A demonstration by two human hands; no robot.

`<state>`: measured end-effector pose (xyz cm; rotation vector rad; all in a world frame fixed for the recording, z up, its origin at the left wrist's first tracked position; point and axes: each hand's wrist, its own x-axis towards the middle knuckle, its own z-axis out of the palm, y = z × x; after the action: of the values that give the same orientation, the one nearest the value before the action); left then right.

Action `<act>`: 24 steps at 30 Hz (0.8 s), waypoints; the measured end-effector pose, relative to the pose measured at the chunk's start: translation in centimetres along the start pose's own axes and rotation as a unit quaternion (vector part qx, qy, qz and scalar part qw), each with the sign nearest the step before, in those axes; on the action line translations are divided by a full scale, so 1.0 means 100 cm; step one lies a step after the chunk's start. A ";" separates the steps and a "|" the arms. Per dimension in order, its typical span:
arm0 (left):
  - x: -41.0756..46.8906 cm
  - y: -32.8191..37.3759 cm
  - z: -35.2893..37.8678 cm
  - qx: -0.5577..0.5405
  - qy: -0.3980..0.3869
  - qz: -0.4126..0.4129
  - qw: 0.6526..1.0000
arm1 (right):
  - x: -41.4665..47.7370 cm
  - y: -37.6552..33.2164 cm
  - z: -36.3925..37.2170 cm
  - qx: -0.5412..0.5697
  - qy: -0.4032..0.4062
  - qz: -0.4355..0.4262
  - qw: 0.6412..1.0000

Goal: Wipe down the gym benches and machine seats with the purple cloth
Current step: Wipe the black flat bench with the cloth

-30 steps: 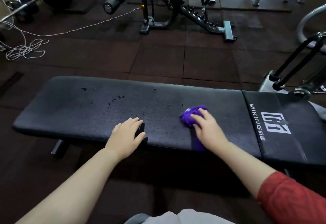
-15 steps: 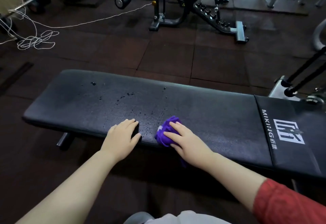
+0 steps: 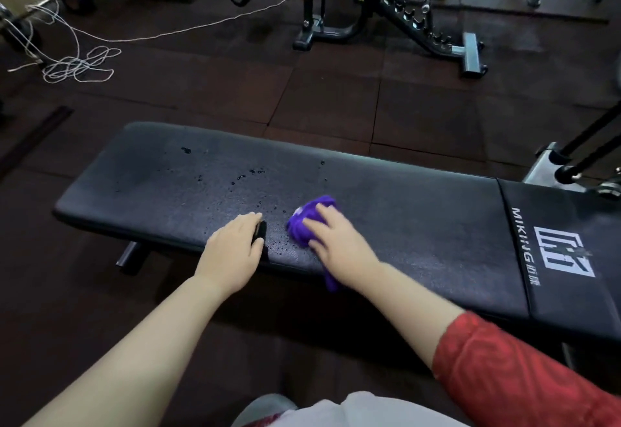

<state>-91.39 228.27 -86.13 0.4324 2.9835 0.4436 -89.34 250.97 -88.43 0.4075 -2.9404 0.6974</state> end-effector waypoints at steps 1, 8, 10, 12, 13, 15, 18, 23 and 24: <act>-0.001 -0.004 -0.001 0.010 0.003 -0.005 1.000 | -0.014 -0.004 0.002 0.005 -0.017 -0.029 0.999; -0.004 -0.003 0.000 0.038 -0.028 0.010 0.999 | -0.052 0.095 -0.043 0.003 0.057 0.095 0.994; -0.004 0.000 0.000 0.038 -0.026 0.014 0.999 | -0.037 0.124 -0.061 -0.011 0.095 0.209 0.973; -0.002 0.000 -0.002 0.039 -0.024 0.011 0.999 | -0.009 0.132 -0.064 -0.033 0.115 0.274 0.954; 0.000 -0.002 -0.003 0.039 -0.025 0.008 0.999 | 0.007 0.126 -0.060 -0.040 0.111 0.277 0.954; 0.002 -0.006 -0.004 0.033 -0.025 -0.006 0.999 | 0.034 0.099 -0.047 -0.047 0.092 0.234 0.967; 0.001 -0.016 -0.007 0.019 -0.009 -0.032 0.999 | 0.048 0.038 -0.018 -0.040 0.061 0.111 0.991; -0.002 -0.037 -0.008 0.007 -0.007 -0.066 0.998 | -0.002 -0.022 0.011 0.014 -0.025 -0.081 0.996; -0.002 -0.039 -0.008 0.004 -0.013 -0.068 0.998 | -0.015 -0.017 0.008 0.018 -0.052 -0.105 0.993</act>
<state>-92.30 224.41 -86.53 0.2332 2.9664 0.4092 -87.40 249.52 -88.60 0.7668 -2.9235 0.7207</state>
